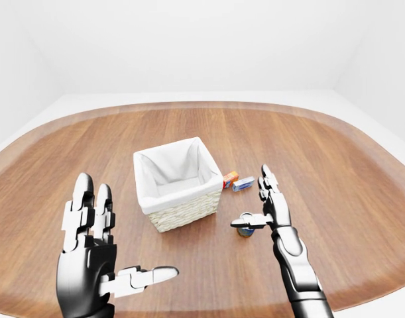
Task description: Pick up the alphabet soup and put it in the basket.
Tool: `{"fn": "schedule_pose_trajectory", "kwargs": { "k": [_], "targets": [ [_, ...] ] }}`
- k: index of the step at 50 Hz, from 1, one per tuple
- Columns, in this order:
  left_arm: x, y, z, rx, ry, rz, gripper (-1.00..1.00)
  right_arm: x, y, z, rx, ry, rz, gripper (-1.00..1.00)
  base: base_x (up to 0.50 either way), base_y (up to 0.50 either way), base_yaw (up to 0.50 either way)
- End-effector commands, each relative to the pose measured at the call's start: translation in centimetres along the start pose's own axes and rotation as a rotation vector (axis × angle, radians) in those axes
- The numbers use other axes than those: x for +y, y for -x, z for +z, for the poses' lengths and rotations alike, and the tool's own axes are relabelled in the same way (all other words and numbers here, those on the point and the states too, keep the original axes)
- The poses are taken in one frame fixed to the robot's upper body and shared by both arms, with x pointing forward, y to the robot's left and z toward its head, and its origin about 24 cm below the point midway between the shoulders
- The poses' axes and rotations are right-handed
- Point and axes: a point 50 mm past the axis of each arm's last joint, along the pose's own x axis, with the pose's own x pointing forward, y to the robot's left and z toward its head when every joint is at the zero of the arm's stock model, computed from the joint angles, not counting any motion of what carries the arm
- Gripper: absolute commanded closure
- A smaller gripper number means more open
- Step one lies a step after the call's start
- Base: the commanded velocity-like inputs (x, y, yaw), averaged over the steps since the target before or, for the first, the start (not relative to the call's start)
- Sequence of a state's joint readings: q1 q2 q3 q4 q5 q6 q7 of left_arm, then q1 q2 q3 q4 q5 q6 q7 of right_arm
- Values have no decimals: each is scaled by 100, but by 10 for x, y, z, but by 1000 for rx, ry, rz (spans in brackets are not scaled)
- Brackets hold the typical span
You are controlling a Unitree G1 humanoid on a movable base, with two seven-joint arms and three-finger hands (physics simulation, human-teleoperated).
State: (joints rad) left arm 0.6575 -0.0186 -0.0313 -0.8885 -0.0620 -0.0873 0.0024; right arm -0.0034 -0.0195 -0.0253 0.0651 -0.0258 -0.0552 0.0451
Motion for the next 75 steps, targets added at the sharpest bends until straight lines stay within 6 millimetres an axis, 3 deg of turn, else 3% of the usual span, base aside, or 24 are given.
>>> {"fn": "schedule_pose_trajectory", "kwargs": {
  "k": [1, 26, 50, 75],
  "targets": [
    [0, 1, 1, 4, 2, -1, -100, -4, -2, -18, 60, 50, -43, -100, 0, 0, 0],
    [-1, 3, 1, 12, 7, -15, -100, -13, -6, -36, 146, 78, -70, -100, 0, 0, 0],
    [-3, 4, 0, 20, 11, -28, -100, -16, -13, -90, 433, 124, -93, -100, 0, 0, 0],
    [-6, 7, -1, 41, 11, -43, -100, -21, -22, -113, 661, 145, -117, -100, 0, 0, 0]
  ]
}}
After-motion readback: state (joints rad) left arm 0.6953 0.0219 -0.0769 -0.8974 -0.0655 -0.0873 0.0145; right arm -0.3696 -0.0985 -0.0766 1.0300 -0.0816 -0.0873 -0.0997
